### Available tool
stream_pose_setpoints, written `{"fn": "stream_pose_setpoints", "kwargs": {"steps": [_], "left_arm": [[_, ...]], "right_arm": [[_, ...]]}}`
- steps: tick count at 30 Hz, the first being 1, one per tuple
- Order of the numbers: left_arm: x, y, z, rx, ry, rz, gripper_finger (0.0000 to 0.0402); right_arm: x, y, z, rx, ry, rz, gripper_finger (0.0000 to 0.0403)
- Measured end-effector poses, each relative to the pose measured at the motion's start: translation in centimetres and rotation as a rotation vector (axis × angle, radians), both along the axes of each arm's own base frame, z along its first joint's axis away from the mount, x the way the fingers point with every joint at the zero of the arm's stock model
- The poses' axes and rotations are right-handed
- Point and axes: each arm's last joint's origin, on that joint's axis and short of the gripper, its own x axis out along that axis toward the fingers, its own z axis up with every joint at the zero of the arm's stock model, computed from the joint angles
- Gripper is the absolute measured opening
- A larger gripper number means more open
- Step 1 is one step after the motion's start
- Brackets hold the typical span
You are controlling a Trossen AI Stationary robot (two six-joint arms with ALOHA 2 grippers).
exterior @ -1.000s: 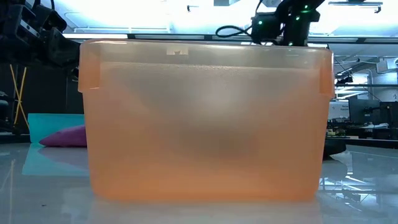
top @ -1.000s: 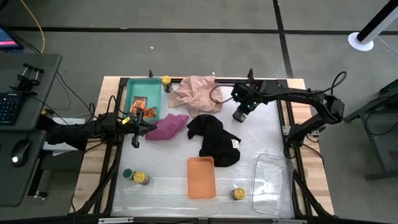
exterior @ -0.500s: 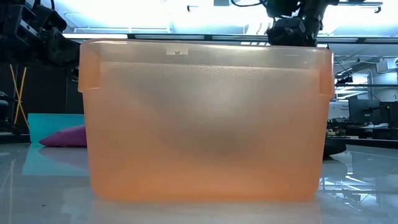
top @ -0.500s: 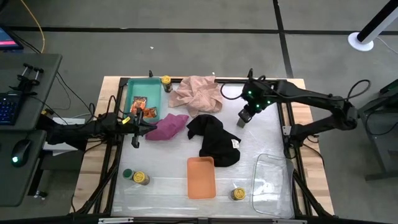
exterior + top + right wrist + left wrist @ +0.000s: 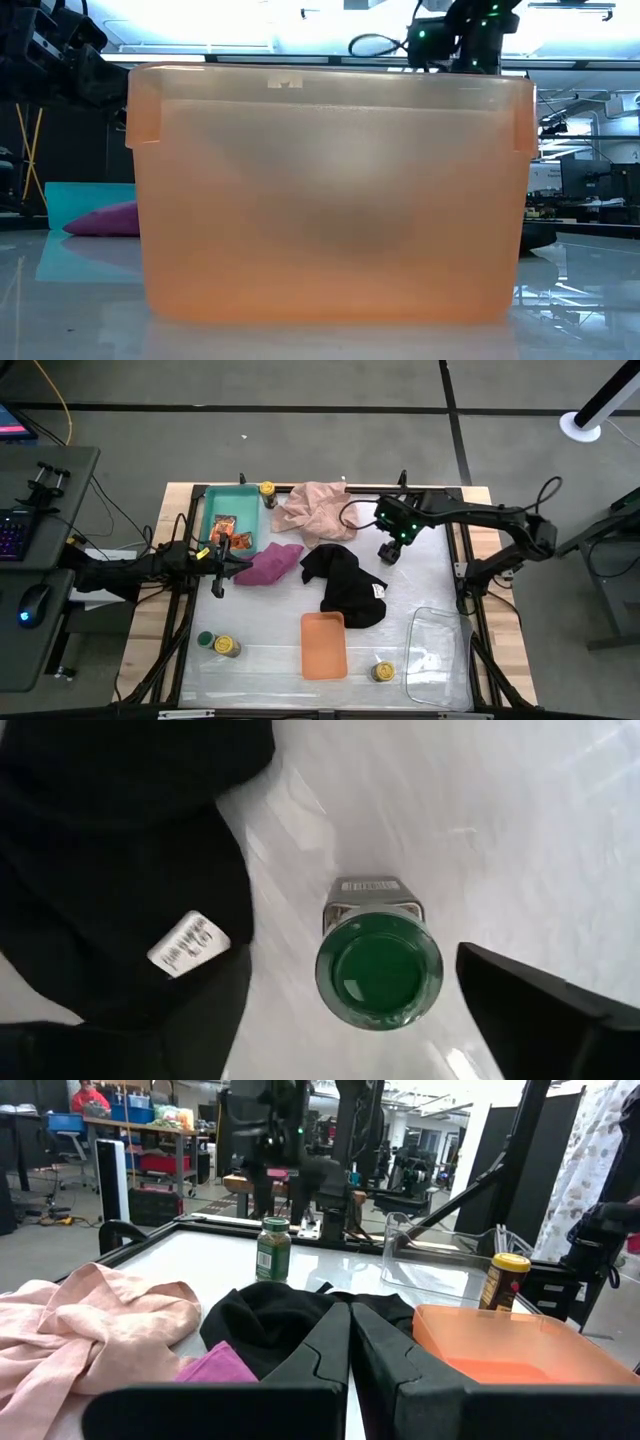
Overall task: Sort spices by type
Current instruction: Put the top green seasoning bottle into the transparent bin
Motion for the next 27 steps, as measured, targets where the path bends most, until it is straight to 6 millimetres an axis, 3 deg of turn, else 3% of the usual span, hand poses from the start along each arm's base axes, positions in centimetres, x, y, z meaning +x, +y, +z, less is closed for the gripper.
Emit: {"fn": "stream_pose_setpoints", "kwargs": {"steps": [5,17,21,25,27], "left_arm": [[0.0,0.0,0.0,0.0,0.001,0.0,0.0001],[0.0,0.0,0.0,0.0,0.001,0.0,0.0001],[0.0,0.0,0.0,0.0,0.001,0.0,0.0001],[0.0,0.0,0.0,0.0,0.001,0.0,0.0001],[0.0,0.0,0.0,0.0,0.001,0.0,0.0001]], "right_arm": [[0.6,-0.3,-1.5,0.018,0.077,0.021,0.0368],[2.0,-1.0,-5.0,-0.001,0.237,0.026,0.036],[1.8,-1.0,-5.2,-0.007,0.273,0.025,0.0306],[1.3,-0.8,-4.6,-0.002,0.284,0.026,0.0196],[0.8,-0.5,-3.7,0.023,0.262,0.028,0.0191]]}}
